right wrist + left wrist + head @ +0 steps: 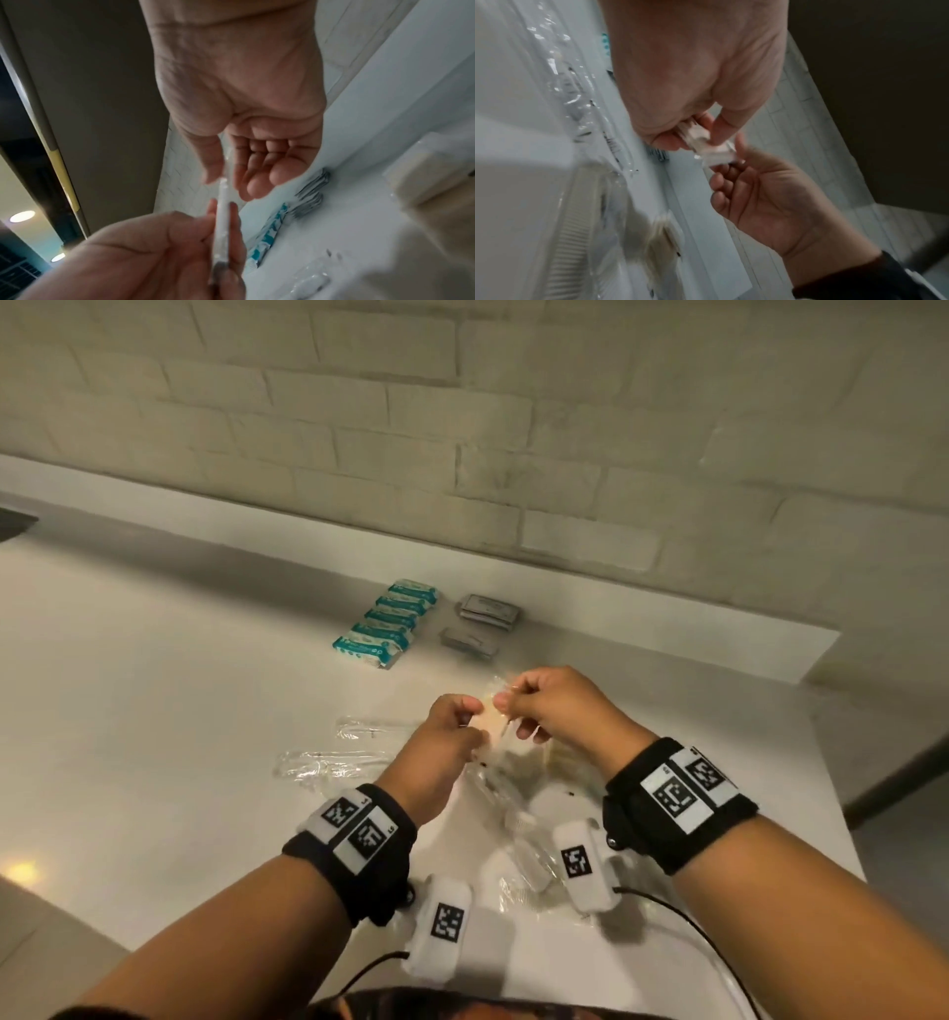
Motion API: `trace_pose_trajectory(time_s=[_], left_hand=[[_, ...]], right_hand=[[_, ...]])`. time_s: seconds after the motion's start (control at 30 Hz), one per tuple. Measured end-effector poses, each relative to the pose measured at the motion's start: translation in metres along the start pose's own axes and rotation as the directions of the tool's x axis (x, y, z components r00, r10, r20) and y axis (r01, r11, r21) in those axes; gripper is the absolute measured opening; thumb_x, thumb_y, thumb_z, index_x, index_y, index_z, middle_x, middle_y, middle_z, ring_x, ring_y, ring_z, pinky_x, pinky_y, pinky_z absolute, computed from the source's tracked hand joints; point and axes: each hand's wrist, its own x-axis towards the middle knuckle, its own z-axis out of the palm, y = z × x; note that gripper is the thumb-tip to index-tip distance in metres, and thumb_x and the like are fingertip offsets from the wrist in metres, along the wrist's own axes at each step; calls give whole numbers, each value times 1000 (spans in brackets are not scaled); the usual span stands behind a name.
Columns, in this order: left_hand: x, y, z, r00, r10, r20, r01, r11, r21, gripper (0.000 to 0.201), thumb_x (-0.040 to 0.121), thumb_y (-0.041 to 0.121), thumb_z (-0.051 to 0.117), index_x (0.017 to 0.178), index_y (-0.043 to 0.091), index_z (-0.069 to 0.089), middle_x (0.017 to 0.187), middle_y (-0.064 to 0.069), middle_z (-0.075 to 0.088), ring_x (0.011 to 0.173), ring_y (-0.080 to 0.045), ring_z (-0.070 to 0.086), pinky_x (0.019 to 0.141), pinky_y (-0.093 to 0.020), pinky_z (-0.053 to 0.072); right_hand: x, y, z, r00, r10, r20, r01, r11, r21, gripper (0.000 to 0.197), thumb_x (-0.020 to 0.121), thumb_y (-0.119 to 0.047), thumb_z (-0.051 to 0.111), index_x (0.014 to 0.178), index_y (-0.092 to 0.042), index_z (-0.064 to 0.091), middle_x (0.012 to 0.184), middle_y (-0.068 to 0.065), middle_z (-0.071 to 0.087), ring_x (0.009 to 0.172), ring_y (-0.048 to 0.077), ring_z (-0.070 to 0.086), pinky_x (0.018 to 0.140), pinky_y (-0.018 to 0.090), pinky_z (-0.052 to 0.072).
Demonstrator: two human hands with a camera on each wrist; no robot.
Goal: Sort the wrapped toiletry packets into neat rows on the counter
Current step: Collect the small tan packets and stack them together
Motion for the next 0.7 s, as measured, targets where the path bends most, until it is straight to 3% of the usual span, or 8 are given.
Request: trace_pose_trajectory(time_s=[0.1,0.2,0.27,0.3,0.37,0.5,0.6,0.7], left_hand=[[-6,5,1,998,64,-8,-63,995,72,32,87,-13,49,91,18,45,83,1,50,67,-10,49,59,-16,43],[-9,7,1,996,93,5,-93,993,75,31,87,-13,53,91,16,43,81,1,55,65,-10,54,54,-12,44],[-8,5,0,997,73,2,-73,996,57,28,88,-9,54,94,16,44,90,-1,61,74,-11,58,61,-17,47],[-8,4,0,999,54,0,-54,998,46,27,89,-7,55,95,17,44,94,-2,62,78,-12,58,64,-21,47],[-7,1,-1,1000,15,4,-15,999,32,23,90,-3,55,97,17,47,98,-5,61,81,-14,58,68,-24,46],[0,-7,3,998,-42,43,36,991,127,16,94,5,53,108,11,56,104,-8,59,86,-16,58,71,-23,49],[18,-10,15,993,-93,78,71,966,249,27,93,7,52,119,9,59,109,-7,61,91,-17,58,74,-23,49],[38,-10,35,987,-137,88,94,919,383,28,93,10,51,119,8,61,100,-4,61,85,-14,57,75,-23,48]], right_hand=[[-4,1,-6,999,-13,-53,13,1000,-2,13,84,-17,71,88,-5,69,61,0,60,53,11,54,52,23,41],[-8,-2,-12,996,-34,-81,30,998,-46,8,83,-13,71,85,-5,70,61,-1,59,53,9,51,48,15,41],[-3,2,-18,978,-99,-182,44,958,-283,8,85,-16,67,79,-11,69,71,1,64,65,14,57,61,21,47],[0,5,-24,965,-130,-226,17,897,-442,11,87,-19,62,79,-12,68,82,4,67,75,19,61,69,27,49],[6,11,-36,962,-114,-248,-59,800,-597,20,93,-21,53,91,-7,67,99,12,68,92,29,62,78,33,47],[16,29,-54,970,66,-232,-189,805,-562,30,96,-24,50,111,-2,64,113,17,65,106,32,60,76,27,39],[25,40,-50,974,136,-179,-215,793,-569,29,93,-25,55,110,-5,67,114,15,66,107,30,61,82,28,43],[31,49,-45,960,145,-238,-256,796,-548,34,89,-30,62,111,-4,65,113,15,65,105,31,62,86,31,47]])
